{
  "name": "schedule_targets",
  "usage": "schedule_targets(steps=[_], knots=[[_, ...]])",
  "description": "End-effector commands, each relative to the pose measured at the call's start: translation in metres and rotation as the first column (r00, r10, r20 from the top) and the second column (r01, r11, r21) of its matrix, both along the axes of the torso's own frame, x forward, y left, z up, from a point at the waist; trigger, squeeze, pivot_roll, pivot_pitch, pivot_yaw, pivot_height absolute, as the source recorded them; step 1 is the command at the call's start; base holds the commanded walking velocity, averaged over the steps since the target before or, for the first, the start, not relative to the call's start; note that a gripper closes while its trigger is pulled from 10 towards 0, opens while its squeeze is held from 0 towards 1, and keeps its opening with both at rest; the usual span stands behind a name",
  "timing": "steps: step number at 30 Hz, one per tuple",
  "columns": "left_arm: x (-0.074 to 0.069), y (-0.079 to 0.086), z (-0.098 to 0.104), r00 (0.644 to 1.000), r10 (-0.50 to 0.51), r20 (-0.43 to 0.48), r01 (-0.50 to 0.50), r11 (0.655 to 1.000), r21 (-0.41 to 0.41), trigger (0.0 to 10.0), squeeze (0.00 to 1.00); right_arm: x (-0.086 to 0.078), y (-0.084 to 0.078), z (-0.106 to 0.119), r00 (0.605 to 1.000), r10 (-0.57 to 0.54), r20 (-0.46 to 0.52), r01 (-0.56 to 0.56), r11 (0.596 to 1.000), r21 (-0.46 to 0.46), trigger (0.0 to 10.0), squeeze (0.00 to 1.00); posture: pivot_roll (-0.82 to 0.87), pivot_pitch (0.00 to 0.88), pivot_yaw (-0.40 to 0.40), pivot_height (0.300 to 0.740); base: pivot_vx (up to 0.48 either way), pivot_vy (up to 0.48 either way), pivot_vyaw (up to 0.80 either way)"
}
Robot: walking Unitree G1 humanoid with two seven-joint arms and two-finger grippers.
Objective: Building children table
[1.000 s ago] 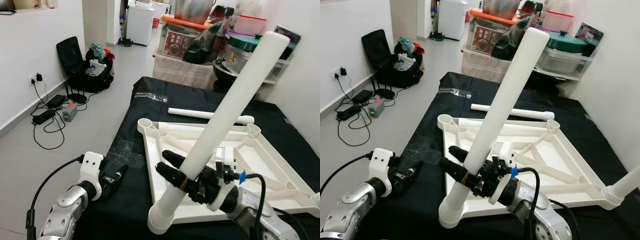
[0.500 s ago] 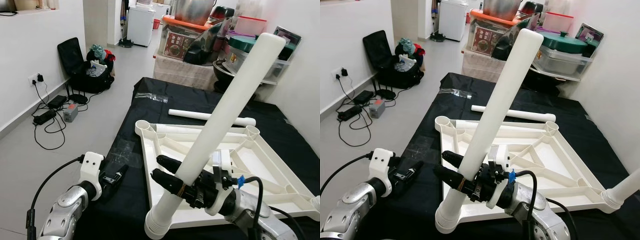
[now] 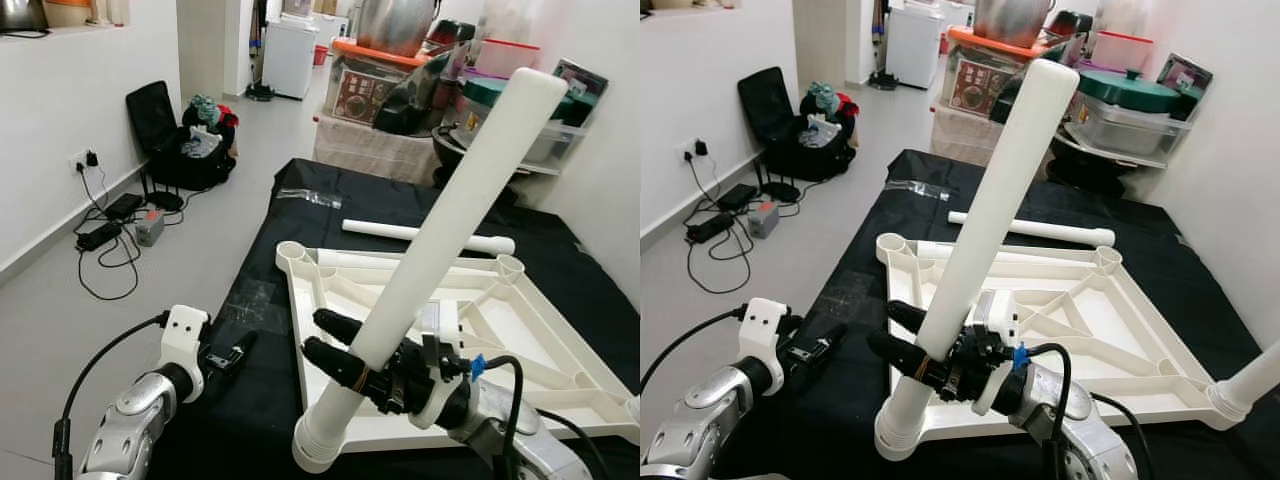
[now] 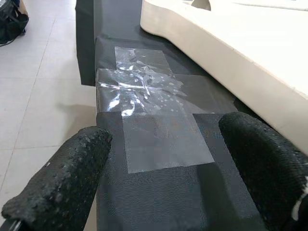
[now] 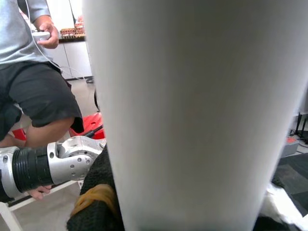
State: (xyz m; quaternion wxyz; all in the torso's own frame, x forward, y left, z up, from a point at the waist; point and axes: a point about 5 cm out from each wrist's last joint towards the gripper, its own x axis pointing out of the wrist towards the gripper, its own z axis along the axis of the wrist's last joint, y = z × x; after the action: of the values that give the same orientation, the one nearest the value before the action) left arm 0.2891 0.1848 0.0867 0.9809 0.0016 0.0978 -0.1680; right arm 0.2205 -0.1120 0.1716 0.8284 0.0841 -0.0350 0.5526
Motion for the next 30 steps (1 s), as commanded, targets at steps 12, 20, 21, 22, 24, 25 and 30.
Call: schedule_targets(steps=[12,20,21,22,24,25,30], knots=[[0.001,-0.005,-0.003,1.0,-0.021,-0.015,0.021,1.0,-0.01,10.0,0.0,-0.007,0.005,-0.05,0.977,0.002,-0.214,-0.034,0.988,-0.148,0.0,0.0,0.08,0.0,-0.137,0.74,0.0,0.0,0.0],[0.001,-0.006,-0.003,1.0,-0.023,-0.015,0.023,1.0,-0.012,10.0,0.0,-0.008,0.003,-0.052,0.975,0.008,-0.221,-0.043,0.987,-0.154,0.0,0.0,0.08,0.0,-0.14,0.74,0.0,0.0,0.0],[0.001,-0.006,-0.003,1.0,-0.023,-0.015,0.023,1.0,-0.012,10.0,0.0,-0.008,0.003,-0.052,0.975,0.008,-0.221,-0.043,0.987,-0.154,0.0,0.0,0.08,0.0,-0.14,0.74,0.0,0.0,0.0],[0.001,-0.007,-0.003,1.0,-0.023,-0.015,0.023,1.0,-0.012,10.0,0.0,-0.008,0.003,-0.052,0.975,0.009,-0.222,-0.046,0.986,-0.161,0.0,0.0,0.08,0.0,-0.141,0.74,0.0,0.0,0.0],[0.001,-0.007,-0.003,1.0,-0.023,-0.015,0.023,1.0,-0.012,10.0,0.0,-0.006,0.002,-0.055,0.974,-0.018,-0.226,-0.028,0.98,-0.199,0.0,0.0,0.08,0.0,-0.141,0.74,0.0,0.0,0.0],[0.001,-0.007,-0.003,1.0,-0.023,-0.015,0.023,1.0,-0.012,10.0,0.0,-0.006,0.002,-0.055,0.974,-0.018,-0.226,-0.028,0.98,-0.199,0.0,0.0,0.08,0.0,-0.141,0.74,0.0,0.0,0.0],[-0.001,-0.004,-0.005,1.0,-0.007,-0.018,0.007,1.0,-0.007,10.0,0.0,0.053,-0.067,-0.109,0.472,-0.877,-0.091,0.652,0.417,-0.633,0.0,0.0,0.08,0.0,-0.15,0.74,0.0,0.0,0.0]])
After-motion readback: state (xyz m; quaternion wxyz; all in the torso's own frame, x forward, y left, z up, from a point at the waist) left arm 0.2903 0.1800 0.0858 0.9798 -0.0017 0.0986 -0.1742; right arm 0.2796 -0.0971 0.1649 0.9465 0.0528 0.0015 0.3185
